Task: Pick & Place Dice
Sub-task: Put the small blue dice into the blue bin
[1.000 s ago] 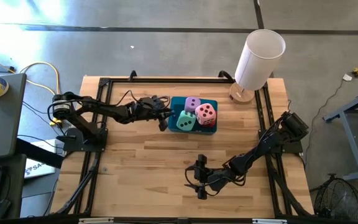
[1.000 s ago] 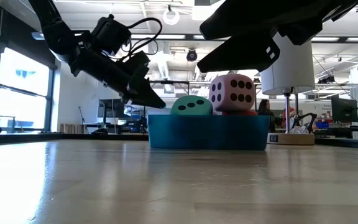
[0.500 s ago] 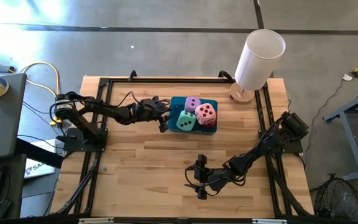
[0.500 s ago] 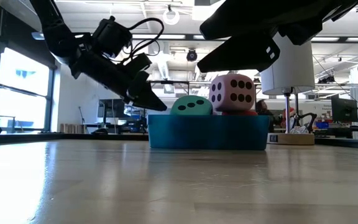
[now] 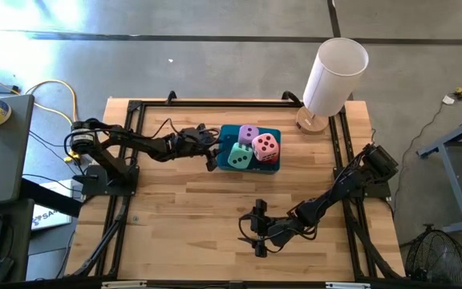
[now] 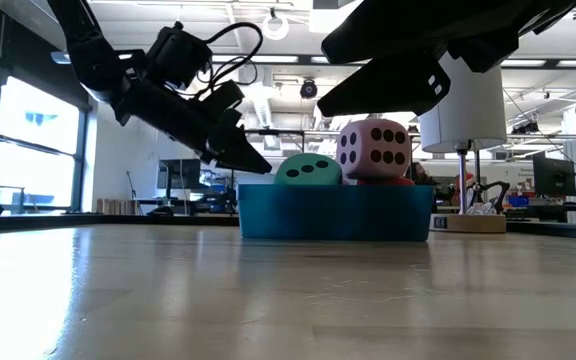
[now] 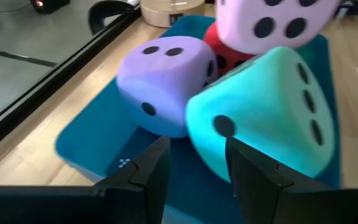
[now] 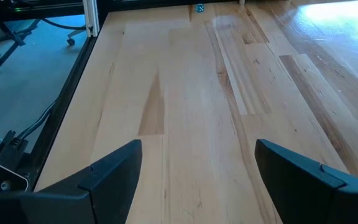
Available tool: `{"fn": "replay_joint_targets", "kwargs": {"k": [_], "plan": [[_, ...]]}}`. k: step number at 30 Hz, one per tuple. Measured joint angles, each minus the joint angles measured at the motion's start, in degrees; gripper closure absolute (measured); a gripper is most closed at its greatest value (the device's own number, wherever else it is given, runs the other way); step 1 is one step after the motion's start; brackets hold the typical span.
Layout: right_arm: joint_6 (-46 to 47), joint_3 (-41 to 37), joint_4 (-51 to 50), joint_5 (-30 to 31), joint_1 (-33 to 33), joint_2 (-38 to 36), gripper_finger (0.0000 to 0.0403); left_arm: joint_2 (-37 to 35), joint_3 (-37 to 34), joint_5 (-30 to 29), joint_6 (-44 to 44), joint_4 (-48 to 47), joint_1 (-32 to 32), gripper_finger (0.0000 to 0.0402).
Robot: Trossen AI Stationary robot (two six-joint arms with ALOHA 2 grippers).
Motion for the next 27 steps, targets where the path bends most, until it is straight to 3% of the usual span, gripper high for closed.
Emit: {"fn": "replay_joint_targets", "kwargs": {"k": [14,27], "plan": [[0.54,0.0,0.0,0.0,0.04,0.0,0.0098,-0.17,0.0,0.0,14.34,0.3,-8.34,0.0251],[1.49,0.0,-0.17,-0.9,0.04,0.0,0.0098,-0.17,0.0,0.02,18.41,4.73,-18.08,0.0251]]}}
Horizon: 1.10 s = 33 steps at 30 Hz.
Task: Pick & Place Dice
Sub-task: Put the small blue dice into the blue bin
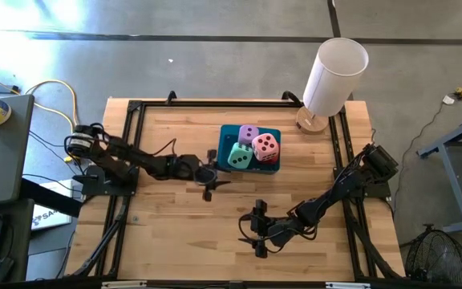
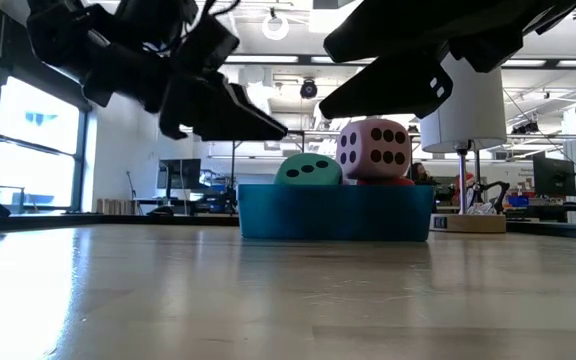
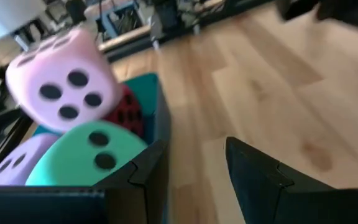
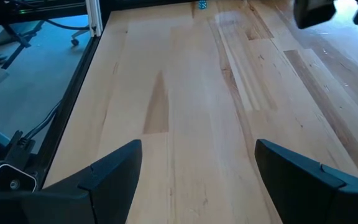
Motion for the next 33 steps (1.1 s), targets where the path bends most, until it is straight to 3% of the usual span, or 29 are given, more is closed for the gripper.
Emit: {"fn": "replay_joint_targets", "kwargs": {"k": [10,33], "plan": [[-0.07,0.0,0.02,-0.13,0.0,0.0,0.0098,-0.02,0.0,0.02,-0.04,3.3,-4.27,0.0251],[-0.13,0.0,0.04,-0.13,0.0,0.0,0.0098,-0.02,0.0,0.01,-1.7,3.42,-4.54,0.0251]]}}
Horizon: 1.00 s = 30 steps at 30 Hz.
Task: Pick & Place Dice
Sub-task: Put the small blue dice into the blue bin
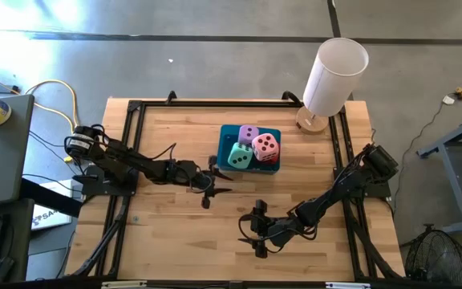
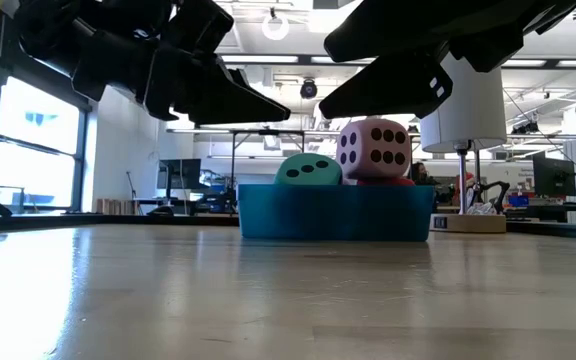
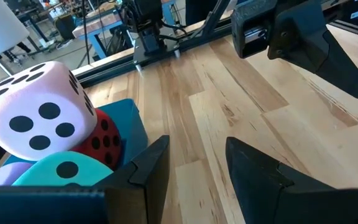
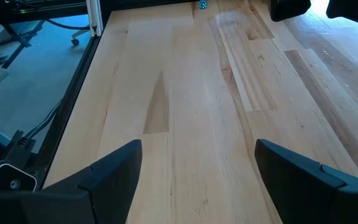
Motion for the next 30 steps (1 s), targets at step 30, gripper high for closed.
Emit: {"fn": "replay_joint_targets", "kwargs": {"k": [30], "plan": [[-0.02,0.0,0.02,0.02,-0.04,0.0,0.0098,0.02,0.0,0.03,0.83,0.56,0.0,0.0251]]}}
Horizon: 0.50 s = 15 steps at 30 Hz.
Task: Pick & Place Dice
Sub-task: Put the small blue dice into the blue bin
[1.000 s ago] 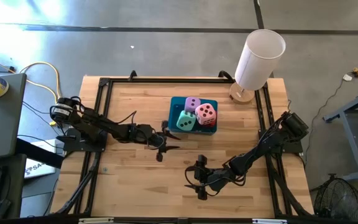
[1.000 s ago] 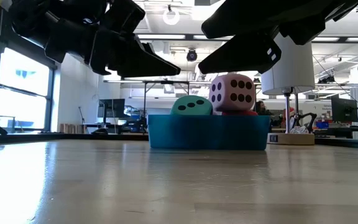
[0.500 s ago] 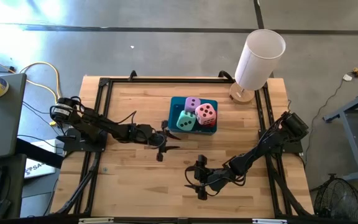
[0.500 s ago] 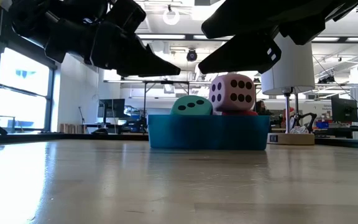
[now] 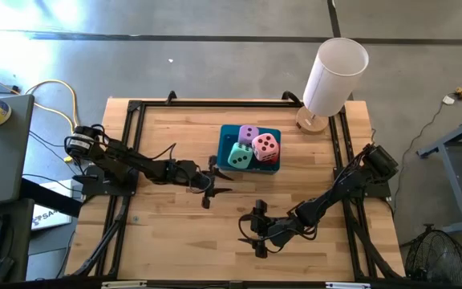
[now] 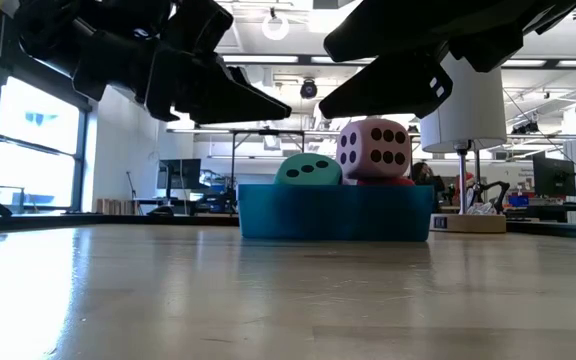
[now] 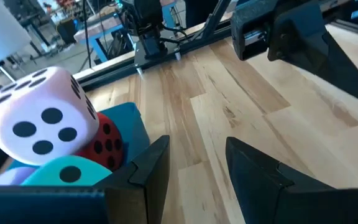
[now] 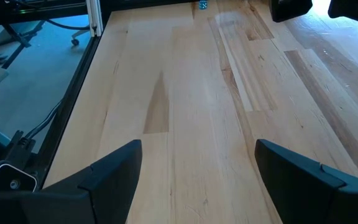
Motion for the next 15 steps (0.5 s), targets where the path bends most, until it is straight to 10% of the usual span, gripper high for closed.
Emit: {"fn": "replay_joint_targets", "kwargs": {"k": [15], "plan": [[-0.02,0.0,0.02,0.0,0.0,0.0,0.0098,0.0,0.0,0.0,1.94,0.29,0.0,0.0251]]}}
